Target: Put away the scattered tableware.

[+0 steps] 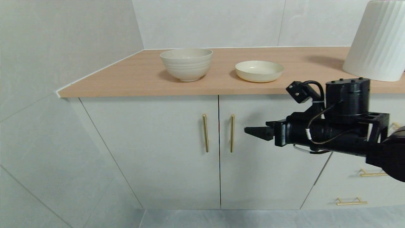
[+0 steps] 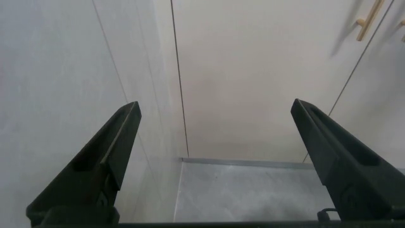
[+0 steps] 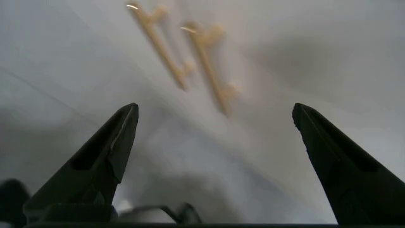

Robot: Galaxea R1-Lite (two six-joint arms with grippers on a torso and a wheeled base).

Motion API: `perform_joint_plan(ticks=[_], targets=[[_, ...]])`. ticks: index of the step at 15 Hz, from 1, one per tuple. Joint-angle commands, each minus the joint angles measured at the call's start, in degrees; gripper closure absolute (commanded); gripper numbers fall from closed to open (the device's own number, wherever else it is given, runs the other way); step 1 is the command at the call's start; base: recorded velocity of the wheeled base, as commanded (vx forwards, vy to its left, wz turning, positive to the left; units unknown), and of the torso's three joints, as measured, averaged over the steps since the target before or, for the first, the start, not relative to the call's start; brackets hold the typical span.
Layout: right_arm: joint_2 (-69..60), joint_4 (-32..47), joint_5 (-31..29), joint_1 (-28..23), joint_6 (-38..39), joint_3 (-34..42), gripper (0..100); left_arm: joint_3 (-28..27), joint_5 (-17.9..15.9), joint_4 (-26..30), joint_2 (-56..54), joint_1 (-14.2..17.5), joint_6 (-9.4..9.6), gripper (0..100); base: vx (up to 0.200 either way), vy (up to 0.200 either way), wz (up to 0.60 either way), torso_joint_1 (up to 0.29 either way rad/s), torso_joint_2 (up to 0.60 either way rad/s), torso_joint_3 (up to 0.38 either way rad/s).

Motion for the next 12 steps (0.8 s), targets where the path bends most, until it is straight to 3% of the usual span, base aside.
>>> perform_joint_plan(ticks=[1,7,12], targets=[[8.22,-5.9,-0.12,1.78,2.15,-1.04,0,0.0,0.06,-0.02,0.0,0.02,0.03,0,0.0,0.0,0.0,0.0,0.0,0.0],[11.82,-12.4,-0.03,1.86,4.96,-1.12,0,0.0,0.06,-0.02,0.0,0.02,-0.06,0,0.0,0.0,0.0,0.0,0.0,0.0],[17.54,-23.03,-0.03,4.33,9.27,-1.3,0,0.0,-0.02,-0.02,0.0,0.02,-0.06,0,0.0,0.0,0.0,0.0,0.0,0.0]])
